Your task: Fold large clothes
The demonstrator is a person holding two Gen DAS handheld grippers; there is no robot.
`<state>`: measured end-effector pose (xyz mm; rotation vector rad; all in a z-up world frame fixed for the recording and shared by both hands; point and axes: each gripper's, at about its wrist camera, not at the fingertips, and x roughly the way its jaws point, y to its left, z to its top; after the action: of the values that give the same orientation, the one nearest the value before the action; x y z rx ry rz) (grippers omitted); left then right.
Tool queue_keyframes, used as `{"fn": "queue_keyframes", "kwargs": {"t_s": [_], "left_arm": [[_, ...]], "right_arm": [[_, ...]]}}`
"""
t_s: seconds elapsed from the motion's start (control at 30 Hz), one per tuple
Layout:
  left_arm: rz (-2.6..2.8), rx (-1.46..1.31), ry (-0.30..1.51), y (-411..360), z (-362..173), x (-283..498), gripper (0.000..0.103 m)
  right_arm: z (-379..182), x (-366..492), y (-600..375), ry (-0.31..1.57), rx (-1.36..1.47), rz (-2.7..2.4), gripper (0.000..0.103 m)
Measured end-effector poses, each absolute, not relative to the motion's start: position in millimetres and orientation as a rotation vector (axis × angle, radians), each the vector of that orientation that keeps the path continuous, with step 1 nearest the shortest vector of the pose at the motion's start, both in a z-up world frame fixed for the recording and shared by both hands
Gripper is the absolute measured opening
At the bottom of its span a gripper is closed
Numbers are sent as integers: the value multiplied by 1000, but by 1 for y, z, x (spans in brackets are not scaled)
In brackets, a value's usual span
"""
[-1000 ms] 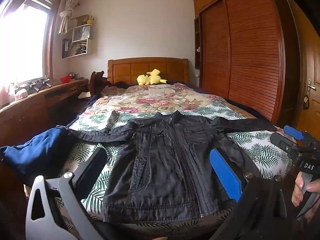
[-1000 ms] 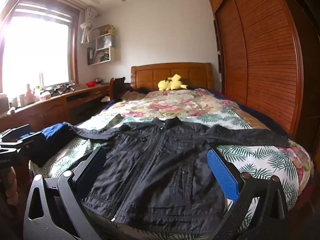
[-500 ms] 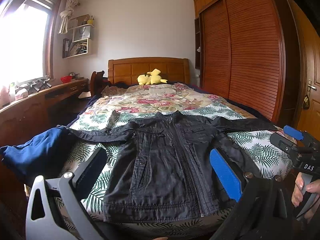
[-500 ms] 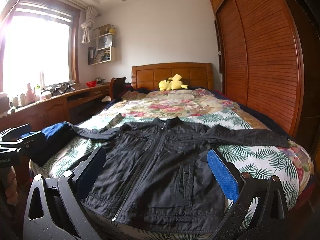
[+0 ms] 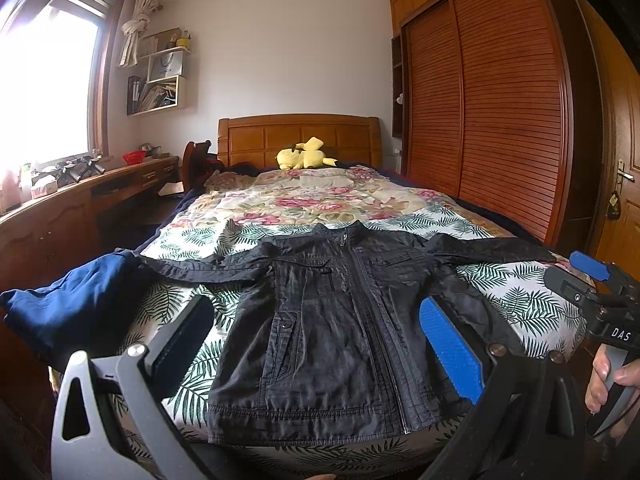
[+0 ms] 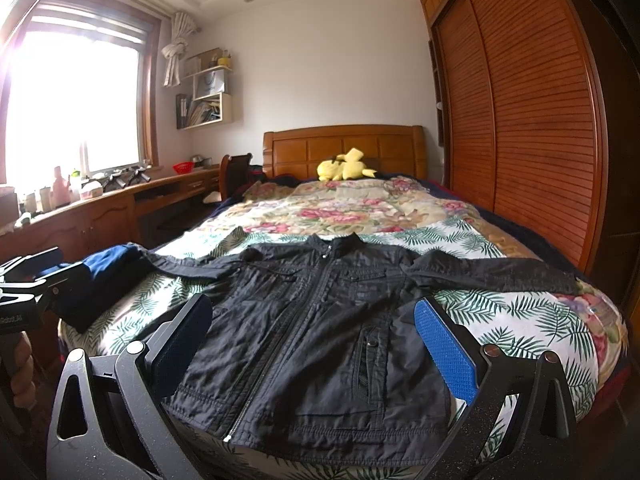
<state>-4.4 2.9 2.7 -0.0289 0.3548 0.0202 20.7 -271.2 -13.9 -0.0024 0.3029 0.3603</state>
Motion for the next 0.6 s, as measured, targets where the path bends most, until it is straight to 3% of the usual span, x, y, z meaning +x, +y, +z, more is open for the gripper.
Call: {"fn": "queue_keyframes", "kwargs": {"t_s": [0.6], "left_arm": [[22, -32, 363, 5, -1, -2, 103]], "right_arm": [[-14, 21, -272, 304, -3, 360, 103]]}}
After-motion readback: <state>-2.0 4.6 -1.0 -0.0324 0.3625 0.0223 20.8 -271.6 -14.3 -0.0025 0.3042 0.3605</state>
